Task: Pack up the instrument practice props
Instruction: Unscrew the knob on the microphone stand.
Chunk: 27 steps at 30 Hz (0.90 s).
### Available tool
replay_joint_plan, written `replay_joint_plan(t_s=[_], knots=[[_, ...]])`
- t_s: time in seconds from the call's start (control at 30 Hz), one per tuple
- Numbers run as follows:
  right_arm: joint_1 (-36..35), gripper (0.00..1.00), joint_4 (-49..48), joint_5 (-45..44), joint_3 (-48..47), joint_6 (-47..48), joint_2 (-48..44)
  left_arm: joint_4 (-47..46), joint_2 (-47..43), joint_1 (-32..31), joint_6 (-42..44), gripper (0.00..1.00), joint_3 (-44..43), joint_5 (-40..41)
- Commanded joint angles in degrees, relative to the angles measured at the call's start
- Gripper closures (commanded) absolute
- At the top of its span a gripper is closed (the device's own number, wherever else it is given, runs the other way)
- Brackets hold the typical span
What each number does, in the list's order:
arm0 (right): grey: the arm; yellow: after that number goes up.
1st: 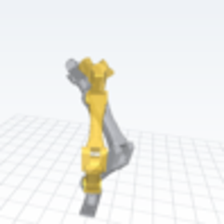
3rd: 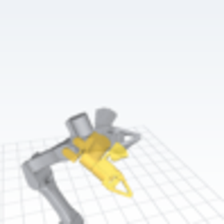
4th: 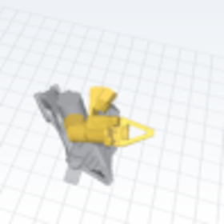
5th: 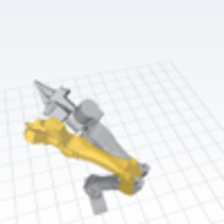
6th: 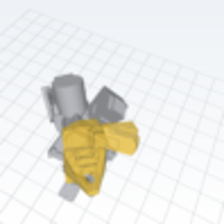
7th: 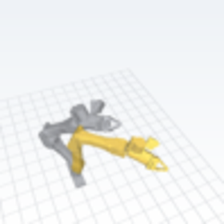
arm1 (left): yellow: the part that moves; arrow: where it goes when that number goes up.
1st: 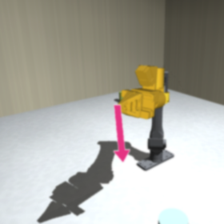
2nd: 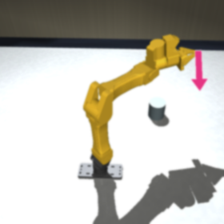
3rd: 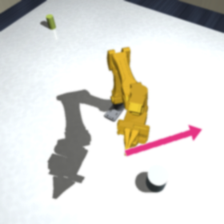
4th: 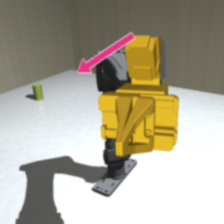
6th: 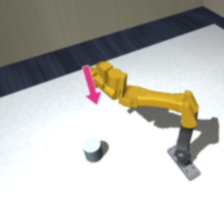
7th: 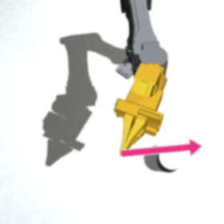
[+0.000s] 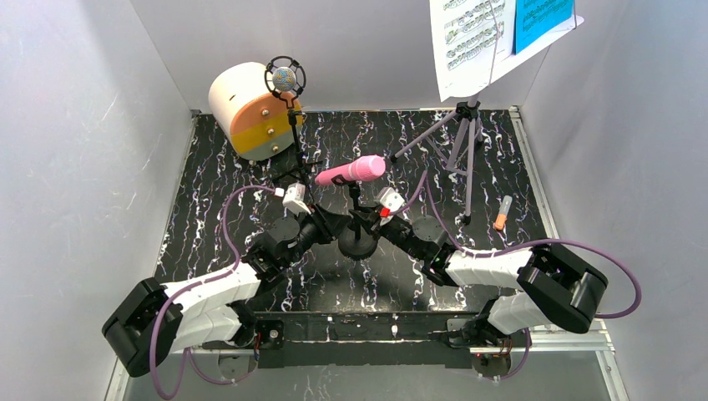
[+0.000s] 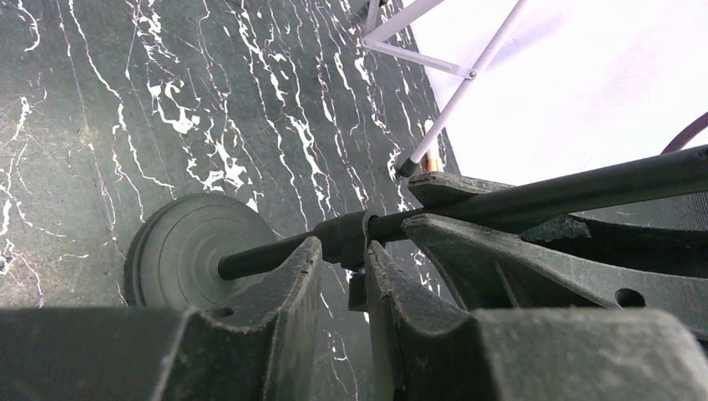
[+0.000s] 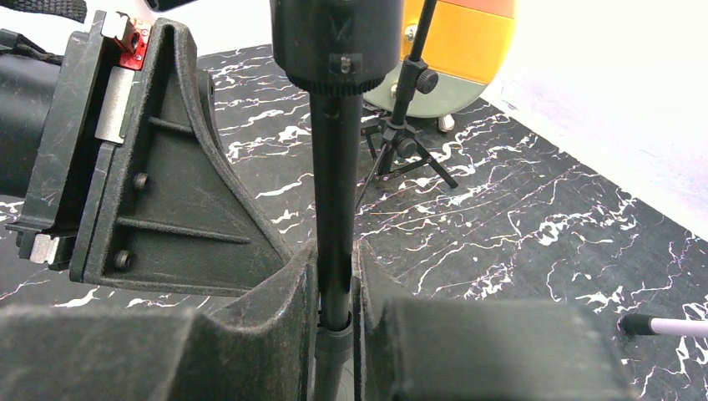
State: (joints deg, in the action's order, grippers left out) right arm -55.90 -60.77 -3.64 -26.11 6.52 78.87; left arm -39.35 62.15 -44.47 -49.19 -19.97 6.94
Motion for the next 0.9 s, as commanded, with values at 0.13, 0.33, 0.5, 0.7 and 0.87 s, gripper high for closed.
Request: replay_joint_plan(t_s=[0.13, 0.33, 0.5, 0.7, 0.87], knots=[[-0.8, 0.99, 12.4, 1.6, 1.5, 1.5, 2.8, 13.4, 0.9, -1.3, 8.5, 0.74, 0.4, 7.0], [-0.8, 0.99, 12.4, 1.6, 1.4, 1.5, 2.9, 16.7, -5.6, -1.3, 17.5, 0.54, -2.4, 10.5], [-0.8, 0.99, 12.4, 1.9, 1.3, 1.5, 3.2, 19.8, -9.0, -1.4, 34.1, 0.46, -6.9, 5.7], [-0.8, 0.99, 12.3, 2.1, 1.1, 1.3, 3.5, 24.0, -9.4, -1.8, 57.6, 0.41, -10.5, -8.5], [-0.8, 0.99, 12.3, 2.1, 1.1, 1.3, 3.5, 26.6, -9.6, -2.6, 72.6, 0.39, -10.9, -14.0]])
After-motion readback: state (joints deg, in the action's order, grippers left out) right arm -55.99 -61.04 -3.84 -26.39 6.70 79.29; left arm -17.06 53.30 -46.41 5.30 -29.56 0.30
